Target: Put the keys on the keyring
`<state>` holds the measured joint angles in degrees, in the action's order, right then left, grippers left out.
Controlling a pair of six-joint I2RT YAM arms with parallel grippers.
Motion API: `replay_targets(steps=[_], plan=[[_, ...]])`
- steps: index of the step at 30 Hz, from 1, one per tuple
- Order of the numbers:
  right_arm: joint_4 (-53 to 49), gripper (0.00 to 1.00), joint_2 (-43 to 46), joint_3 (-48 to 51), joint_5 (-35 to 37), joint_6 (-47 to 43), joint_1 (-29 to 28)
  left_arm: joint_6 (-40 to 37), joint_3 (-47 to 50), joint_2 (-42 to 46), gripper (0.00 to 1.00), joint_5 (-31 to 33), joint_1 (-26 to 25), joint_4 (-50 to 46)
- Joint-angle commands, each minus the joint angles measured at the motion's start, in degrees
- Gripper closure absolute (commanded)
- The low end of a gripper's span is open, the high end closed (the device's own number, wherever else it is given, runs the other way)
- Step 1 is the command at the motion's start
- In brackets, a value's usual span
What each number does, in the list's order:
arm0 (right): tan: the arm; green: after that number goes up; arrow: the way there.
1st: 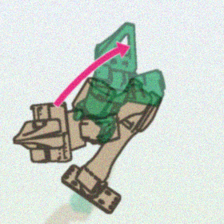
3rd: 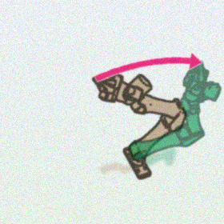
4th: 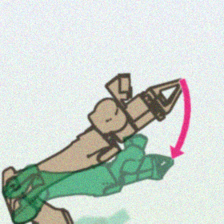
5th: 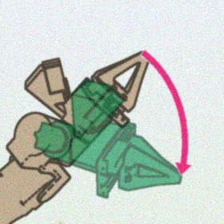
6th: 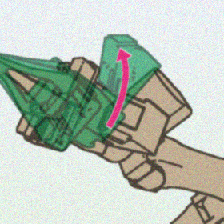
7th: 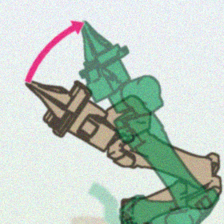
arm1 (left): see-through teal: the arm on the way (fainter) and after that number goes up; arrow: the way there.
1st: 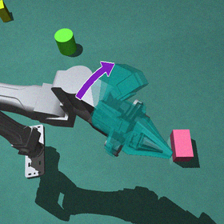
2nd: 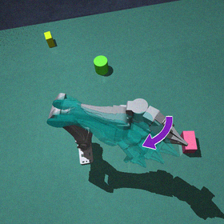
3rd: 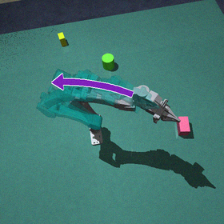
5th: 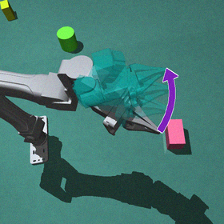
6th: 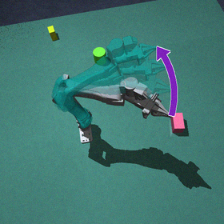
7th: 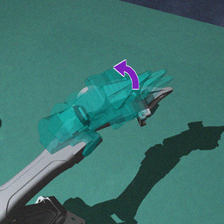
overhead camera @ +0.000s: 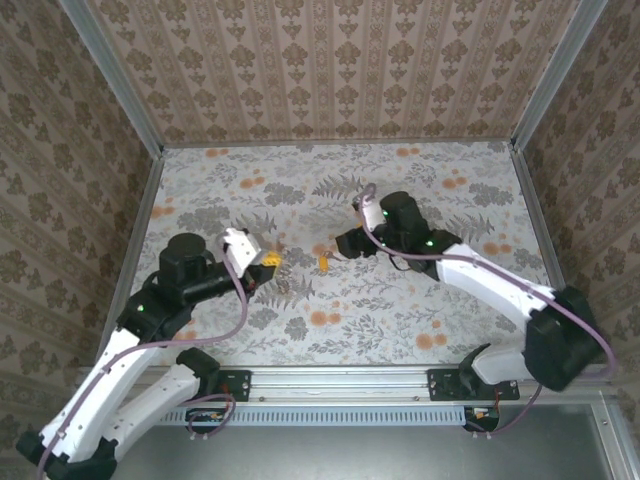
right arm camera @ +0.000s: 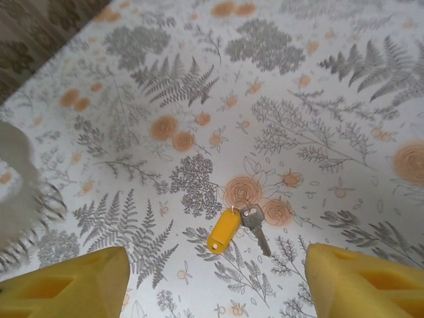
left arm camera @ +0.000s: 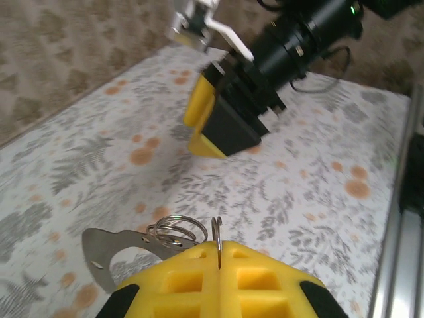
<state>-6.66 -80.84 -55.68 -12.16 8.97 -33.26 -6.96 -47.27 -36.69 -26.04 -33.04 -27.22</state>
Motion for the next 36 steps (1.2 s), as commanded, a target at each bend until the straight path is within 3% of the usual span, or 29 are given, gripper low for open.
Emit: replay_targets(steps=[1, 6, 11, 16, 23, 36], plan=[[-7.04, 0.31, -7.82, -4.96, 0.19, -1.41, -0.32, 8.72, 2.59, 1.14, 1.0, -0.31, 3.88, 2.46], [-14.52, 0.38, -19.35, -14.07, -2.93, -7.44, -0.66, 11.63, 4.28, -0.1, 1.0, -3.63, 8.66, 3.31], [-18.32, 0.5, -26.93, -20.63, -4.99, -8.97, -1.24, 12.39, 4.46, -2.01, 1.0, -6.11, 9.65, 3.67], [-20.5, 0.53, -29.96, -23.67, 6.51, -8.31, -6.63, 13.44, 5.55, -1.9, 1.0, -3.98, 10.45, 4.39], [-18.82, 0.61, -32.41, -23.96, 13.75, -4.86, -7.86, 14.1, 6.14, -1.88, 1.0, -2.39, 10.9, 3.63], [-17.6, 0.7, -37.46, -26.85, 16.37, -2.16, -9.68, 13.97, 6.32, 3.75, 1.0, -1.63, 10.86, 4.47]])
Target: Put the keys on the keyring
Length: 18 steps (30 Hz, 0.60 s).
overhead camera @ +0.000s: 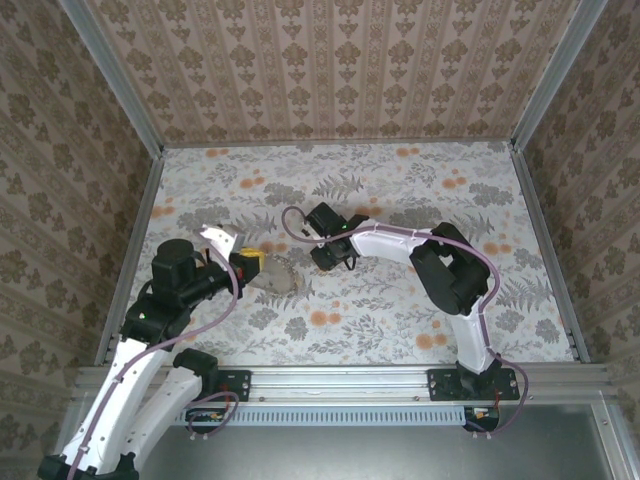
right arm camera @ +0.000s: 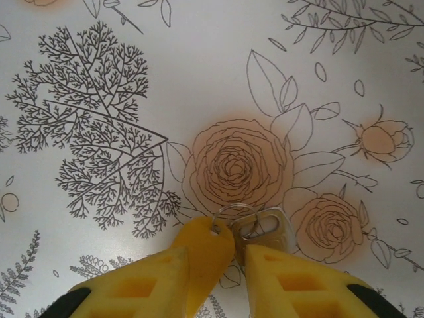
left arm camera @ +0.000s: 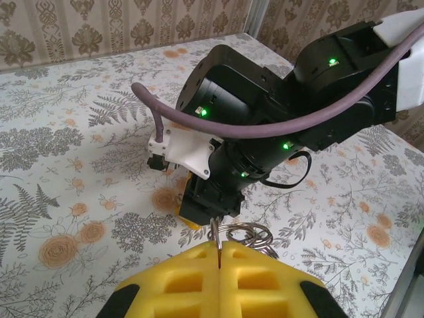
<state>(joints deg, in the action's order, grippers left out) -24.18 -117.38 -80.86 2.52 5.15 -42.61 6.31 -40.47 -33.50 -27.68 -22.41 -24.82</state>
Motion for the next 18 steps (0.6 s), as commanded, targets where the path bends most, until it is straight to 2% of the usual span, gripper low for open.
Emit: replay_targets(steps=[1, 4, 8, 13, 18], plan=[[0.01, 0.7, -0.88, -1.62, 1.8, 1.92, -0.32, 0.74, -0.41, 0.56, 1.0, -0.09, 0.26, 2.13], [0.56, 0.7, -1.05, -1.71, 2.03, 2.46, -0.37, 0.73, -0.49, 0.59, 1.0, -0.36, 0.34, 2.33], [0.62, 0.58, -2.33, -3.11, 2.61, 3.62, -0.36, 0.81, -0.55, 0.69, 1.0, -0.52, 0.32, 2.32], [0.41, 0.59, -3.86, -4.95, 4.15, 4.0, -0.28, 0.64, -0.59, 0.9, 1.0, -0.62, 0.28, 2.7], [-0.34, 0.65, -4.96, -5.61, 4.42, 4.05, -0.26, 0.65, -0.55, 1.01, 1.0, -0.7, 0.33, 2.54]])
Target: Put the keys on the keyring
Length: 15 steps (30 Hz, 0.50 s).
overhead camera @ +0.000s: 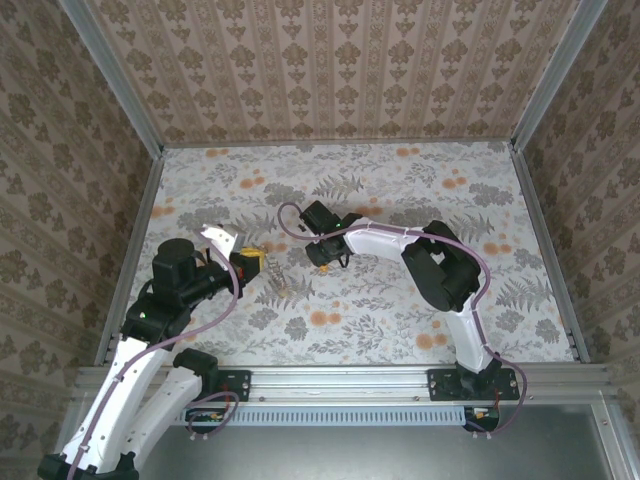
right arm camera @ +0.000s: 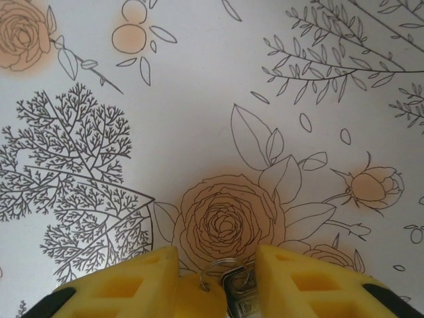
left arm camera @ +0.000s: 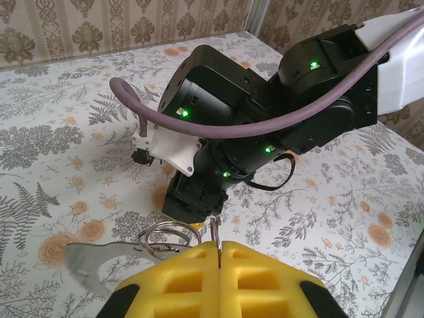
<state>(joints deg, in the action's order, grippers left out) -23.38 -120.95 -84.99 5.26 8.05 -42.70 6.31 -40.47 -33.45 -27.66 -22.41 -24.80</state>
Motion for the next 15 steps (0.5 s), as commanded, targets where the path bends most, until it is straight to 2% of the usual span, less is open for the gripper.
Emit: replay_targets(steps=[1, 5, 15], plan=[[-1.0, 0.65, -1.4, -1.23, 1.69, 1.24, -0.19, 0.64, -0.51, 1.06, 1.0, -0.77, 0.27, 2.49], [-0.96, 0.71, -1.47, -0.57, 2.02, 1.11, -0.19, 0.55, -0.65, 1.11, 1.0, -0.73, 0.26, 2.57], [-0.28, 0.74, 2.04, 4.57, 3.01, 0.59, -0.22, 0.48, -0.61, 1.15, 1.0, -0.64, 0.22, 2.64]])
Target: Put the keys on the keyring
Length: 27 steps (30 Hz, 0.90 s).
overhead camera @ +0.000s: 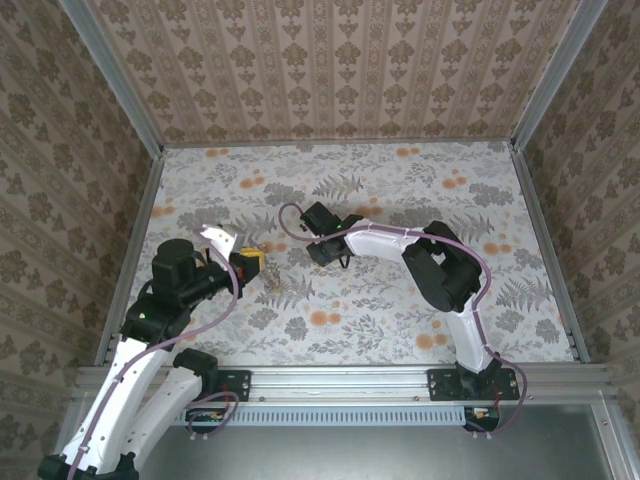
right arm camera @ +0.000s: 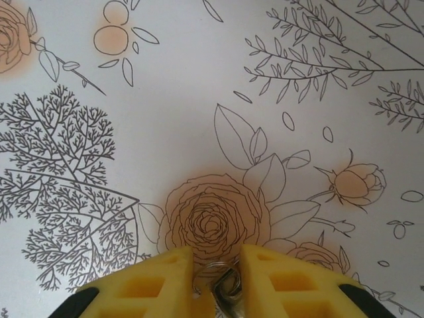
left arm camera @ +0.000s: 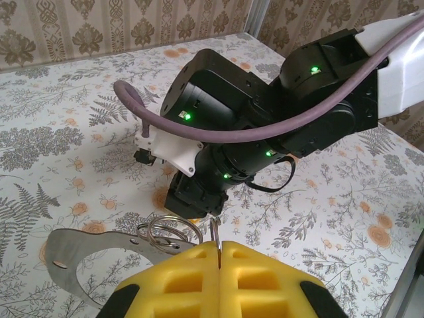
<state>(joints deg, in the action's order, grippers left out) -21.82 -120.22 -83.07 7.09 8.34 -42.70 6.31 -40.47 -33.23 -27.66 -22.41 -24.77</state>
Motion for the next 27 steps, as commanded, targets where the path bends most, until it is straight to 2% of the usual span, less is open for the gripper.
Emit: replay_targets(steps=[1, 7, 12, 15, 22, 27], plan=[[-1.57, 0.74, 1.75, 3.25, 1.08, 0.26, -0.26, 0.38, -0.66, 0.86, 1.0, -0.69, 0.21, 2.6], [2.42, 0.74, 6.6, 10.2, -0.15, -0.68, -0.37, 0.48, -0.64, 0.6, 1.0, -0.88, 0.22, 2.67], [3.19, 0.65, 9.1, 13.24, 0.83, -2.27, -0.63, 0.3, -0.92, -0.55, 1.0, -1.43, 0.26, 2.78], [3.29, 0.64, 9.83, 14.04, 1.84, -2.78, -0.76, 0.3, -0.88, -0.7, 1.0, -1.52, 0.18, 2.69], [2.14, 0.71, 9.78, 14.31, 4.01, -2.72, -0.77, 0.37, -0.8, -0.77, 1.0, -1.69, 0.19, 2.67], [1.45, 0.79, 10.38, 14.68, 5.41, -2.8, -0.8, 0.37, -0.84, -0.82, 1.0, -1.87, 0.22, 2.58]])
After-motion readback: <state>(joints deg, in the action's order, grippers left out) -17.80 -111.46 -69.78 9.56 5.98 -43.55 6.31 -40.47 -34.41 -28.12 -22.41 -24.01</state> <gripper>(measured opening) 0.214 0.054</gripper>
